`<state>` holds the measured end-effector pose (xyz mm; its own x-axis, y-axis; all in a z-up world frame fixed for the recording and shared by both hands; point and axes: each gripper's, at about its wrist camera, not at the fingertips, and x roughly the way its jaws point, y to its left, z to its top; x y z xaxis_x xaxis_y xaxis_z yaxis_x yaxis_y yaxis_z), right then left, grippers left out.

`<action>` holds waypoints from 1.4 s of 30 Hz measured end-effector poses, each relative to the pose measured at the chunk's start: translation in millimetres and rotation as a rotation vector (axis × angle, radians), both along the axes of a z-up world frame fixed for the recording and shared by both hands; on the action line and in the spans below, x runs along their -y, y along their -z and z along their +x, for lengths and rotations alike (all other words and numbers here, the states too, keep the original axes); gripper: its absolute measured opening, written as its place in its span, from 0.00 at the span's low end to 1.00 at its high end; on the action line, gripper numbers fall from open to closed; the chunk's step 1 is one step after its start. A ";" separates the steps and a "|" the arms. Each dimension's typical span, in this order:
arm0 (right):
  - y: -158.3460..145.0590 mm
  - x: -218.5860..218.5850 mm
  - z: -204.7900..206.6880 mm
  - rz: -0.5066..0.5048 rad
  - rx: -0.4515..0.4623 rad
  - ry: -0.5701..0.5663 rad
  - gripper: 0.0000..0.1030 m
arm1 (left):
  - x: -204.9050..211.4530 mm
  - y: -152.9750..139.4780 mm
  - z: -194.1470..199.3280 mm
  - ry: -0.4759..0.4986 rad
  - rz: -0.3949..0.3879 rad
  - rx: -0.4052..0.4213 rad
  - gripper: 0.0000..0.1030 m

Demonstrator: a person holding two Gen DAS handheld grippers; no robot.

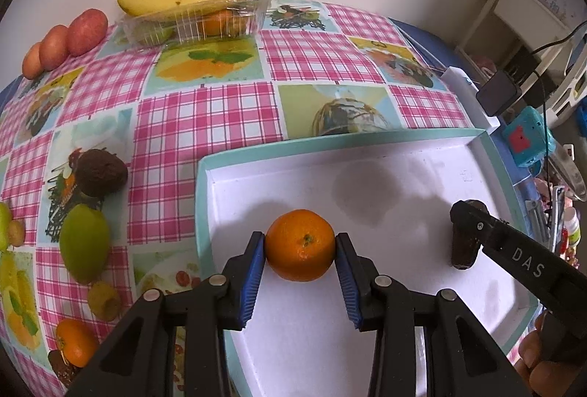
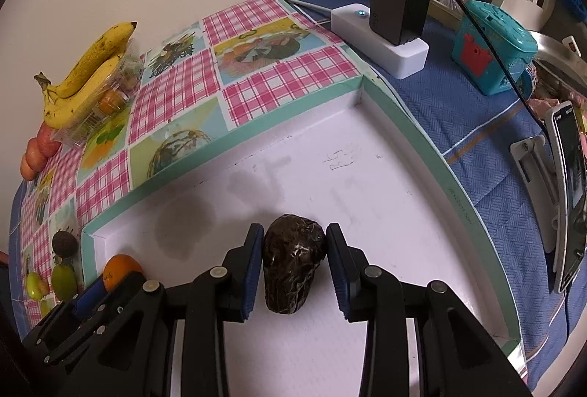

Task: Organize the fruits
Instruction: 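Carry both fruits over the white tray and open both tools, then withdraw both open tools from the tray toward the remaining fruits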

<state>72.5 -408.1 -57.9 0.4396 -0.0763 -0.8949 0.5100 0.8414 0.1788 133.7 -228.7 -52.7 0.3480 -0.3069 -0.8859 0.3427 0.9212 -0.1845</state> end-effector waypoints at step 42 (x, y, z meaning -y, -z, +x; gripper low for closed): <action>-38.0 -112.7 -76.3 -0.079 0.080 -0.194 0.93 | -209.2 -45.4 -59.3 -0.385 0.108 0.032 0.98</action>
<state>-3.8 -295.3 -19.9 0.5220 -0.0519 -0.8513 0.3243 0.9353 0.1418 74.4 -19.6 -7.3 0.4471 -0.0549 -0.8928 -0.0272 0.9968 -0.0749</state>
